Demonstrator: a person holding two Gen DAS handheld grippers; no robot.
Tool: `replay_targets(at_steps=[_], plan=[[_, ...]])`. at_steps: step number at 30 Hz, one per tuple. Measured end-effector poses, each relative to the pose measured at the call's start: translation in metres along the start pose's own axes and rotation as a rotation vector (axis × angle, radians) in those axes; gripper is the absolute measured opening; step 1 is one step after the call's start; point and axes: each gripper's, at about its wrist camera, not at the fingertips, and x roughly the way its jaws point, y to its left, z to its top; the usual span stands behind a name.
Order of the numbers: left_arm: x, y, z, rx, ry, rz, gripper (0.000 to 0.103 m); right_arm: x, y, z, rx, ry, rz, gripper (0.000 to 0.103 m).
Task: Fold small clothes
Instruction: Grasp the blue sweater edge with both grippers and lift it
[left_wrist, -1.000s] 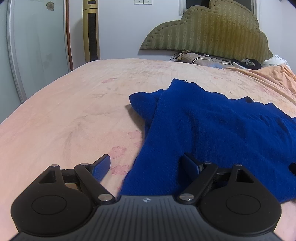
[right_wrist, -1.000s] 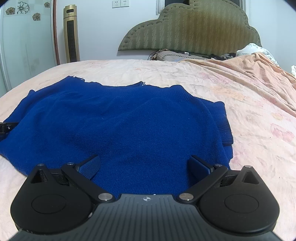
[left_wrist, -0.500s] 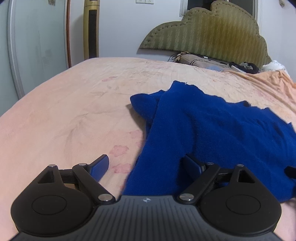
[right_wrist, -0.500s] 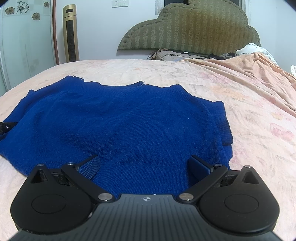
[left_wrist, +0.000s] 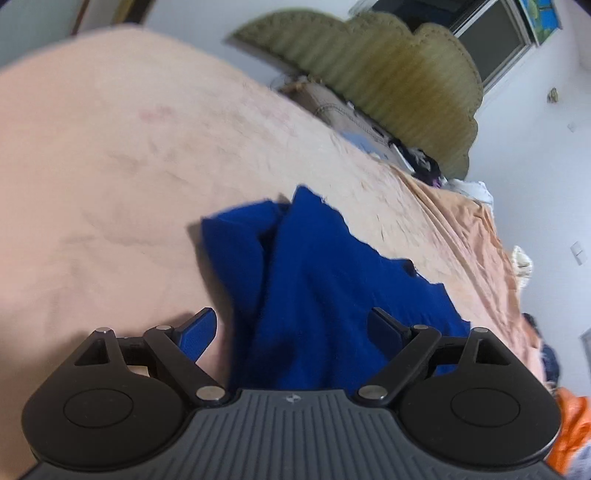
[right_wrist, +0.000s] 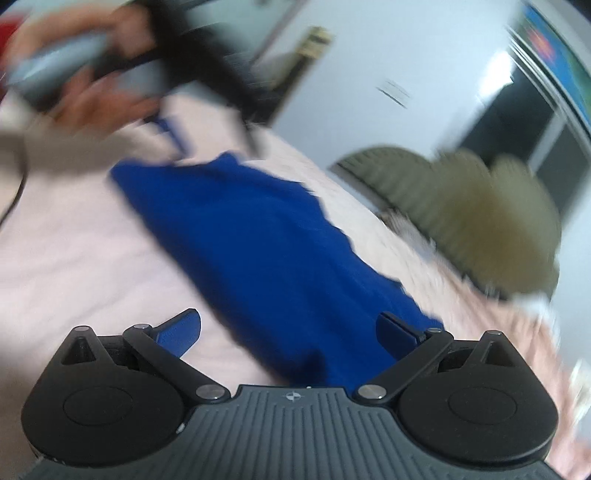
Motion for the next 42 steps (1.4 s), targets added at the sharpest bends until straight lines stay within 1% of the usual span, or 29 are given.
replay_targets(at_steps=[2,3,5,9,11,12,14,15,16,17,18,19,20,21,22,23,25,29,32,35,38,42], plan=[[0.013,0.007,0.003,-0.028,0.031,-0.020,0.090,0.002,0.012,0.006,-0.055,-0.028,-0.059,0.102],[0.016,0.008,0.004,-0.022,0.022,-0.038,0.090,0.006,0.014,0.010,-0.065,-0.025,-0.073,0.102],[0.023,0.011,0.010,-0.049,0.019,-0.055,0.090,0.016,0.014,0.017,-0.058,-0.008,-0.076,0.102],[0.041,0.022,0.026,-0.138,0.040,-0.147,0.090,0.040,0.015,0.032,-0.049,-0.016,-0.079,0.101],[0.050,0.031,0.035,-0.213,0.051,-0.196,0.090,0.051,0.018,0.042,-0.045,-0.018,-0.069,0.095],[0.054,0.033,0.040,-0.234,0.058,-0.213,0.090,0.055,0.019,0.045,-0.043,-0.021,-0.061,0.093],[0.063,0.030,0.049,-0.232,0.075,-0.218,0.089,0.063,0.023,0.051,-0.045,-0.032,-0.043,0.083],[0.067,0.026,0.052,-0.209,0.078,-0.210,0.089,0.067,0.025,0.054,-0.051,-0.034,-0.034,0.079],[0.071,0.021,0.053,-0.186,0.079,-0.202,0.089,0.068,0.029,0.056,-0.061,-0.035,-0.026,0.070],[0.075,0.016,0.055,-0.163,0.076,-0.191,0.085,0.070,0.032,0.059,-0.074,-0.039,-0.017,0.060],[0.079,0.012,0.056,-0.148,0.075,-0.177,0.081,0.072,0.036,0.060,-0.089,-0.043,-0.011,0.055],[0.083,0.009,0.058,-0.138,0.076,-0.155,0.063,0.073,0.040,0.062,-0.106,-0.044,-0.006,0.045],[0.087,0.008,0.060,-0.137,0.089,-0.136,0.039,0.074,0.046,0.064,-0.123,-0.046,-0.002,0.037],[0.093,0.009,0.060,-0.146,0.106,-0.117,0.030,0.074,0.051,0.064,-0.140,-0.050,-0.001,0.033],[0.097,0.011,0.060,-0.157,0.119,-0.106,0.017,0.073,0.055,0.065,-0.154,-0.053,0.002,0.027],[0.099,0.012,0.060,-0.163,0.123,-0.103,0.014,0.073,0.057,0.065,-0.162,-0.055,0.009,0.022],[0.097,0.012,0.058,-0.165,0.110,-0.093,0.012,0.071,0.056,0.064,-0.152,-0.062,0.020,0.014],[0.084,-0.017,0.054,-0.049,0.069,-0.004,0.012,0.062,0.044,0.064,-0.083,-0.089,0.052,0.010],[0.070,-0.043,0.055,0.018,0.038,0.037,0.012,0.050,0.032,0.060,-0.037,-0.114,0.052,0.010],[0.060,-0.067,0.058,0.047,0.019,0.056,0.012,0.038,0.016,0.053,0.013,-0.142,0.027,0.009],[0.054,-0.091,0.057,0.071,0.004,0.068,0.012,0.022,-0.005,0.043,0.103,-0.157,0.011,0.009],[0.056,-0.124,0.054,0.118,-0.022,0.107,0.012,0.008,-0.038,0.029,0.229,-0.163,-0.003,0.009]])
